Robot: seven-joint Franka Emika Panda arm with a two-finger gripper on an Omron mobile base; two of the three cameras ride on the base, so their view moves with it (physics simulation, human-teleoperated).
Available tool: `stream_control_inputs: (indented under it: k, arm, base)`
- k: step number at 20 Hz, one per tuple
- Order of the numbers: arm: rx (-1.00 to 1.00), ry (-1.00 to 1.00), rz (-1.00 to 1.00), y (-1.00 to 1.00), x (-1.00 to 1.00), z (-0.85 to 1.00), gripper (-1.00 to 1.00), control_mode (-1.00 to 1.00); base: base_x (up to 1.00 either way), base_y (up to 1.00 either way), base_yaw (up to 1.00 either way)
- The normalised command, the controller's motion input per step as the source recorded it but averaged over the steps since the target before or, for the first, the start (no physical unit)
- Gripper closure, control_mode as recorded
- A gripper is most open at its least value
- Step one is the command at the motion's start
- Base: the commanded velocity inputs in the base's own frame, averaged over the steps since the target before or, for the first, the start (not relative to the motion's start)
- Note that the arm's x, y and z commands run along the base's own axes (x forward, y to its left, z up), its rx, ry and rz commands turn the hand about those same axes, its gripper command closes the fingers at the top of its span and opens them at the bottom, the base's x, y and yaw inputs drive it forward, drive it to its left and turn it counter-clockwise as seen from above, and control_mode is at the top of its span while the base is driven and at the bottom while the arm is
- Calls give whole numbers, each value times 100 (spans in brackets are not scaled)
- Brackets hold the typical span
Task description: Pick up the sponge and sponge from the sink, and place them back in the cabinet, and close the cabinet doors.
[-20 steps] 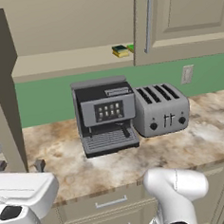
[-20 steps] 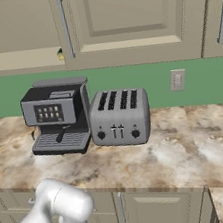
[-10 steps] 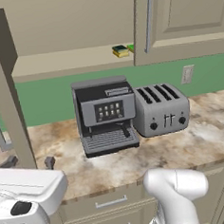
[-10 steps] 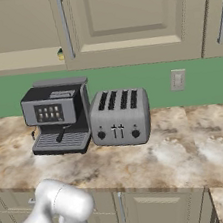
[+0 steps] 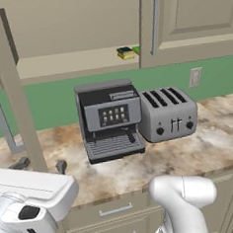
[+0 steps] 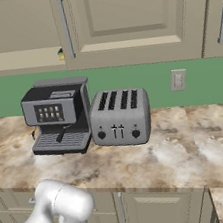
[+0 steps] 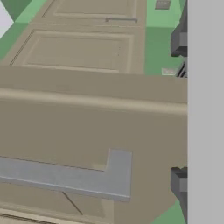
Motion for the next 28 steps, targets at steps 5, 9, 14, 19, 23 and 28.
stream_control_inputs:
  k: [5,9,14,19,23,28]
  arm:
    - [0,0,-11,-4,27,0,-100,-100]
    - [0,0,-13,-2,31,0,-100,-100]
    - [0,0,-14,-1,30,0,-100,-100]
    - [0,0,-15,-1,24,0,-100,-100]
    - [0,0,-17,-1,23,0,-100,-100]
    - [0,0,-18,-3,29,0,-100,-100]
  base:
    - [0,0,0]
    - [0,0,0]
    - [0,0,0]
    - [0,0,0]
    - [0,0,0]
    - [0,0,0]
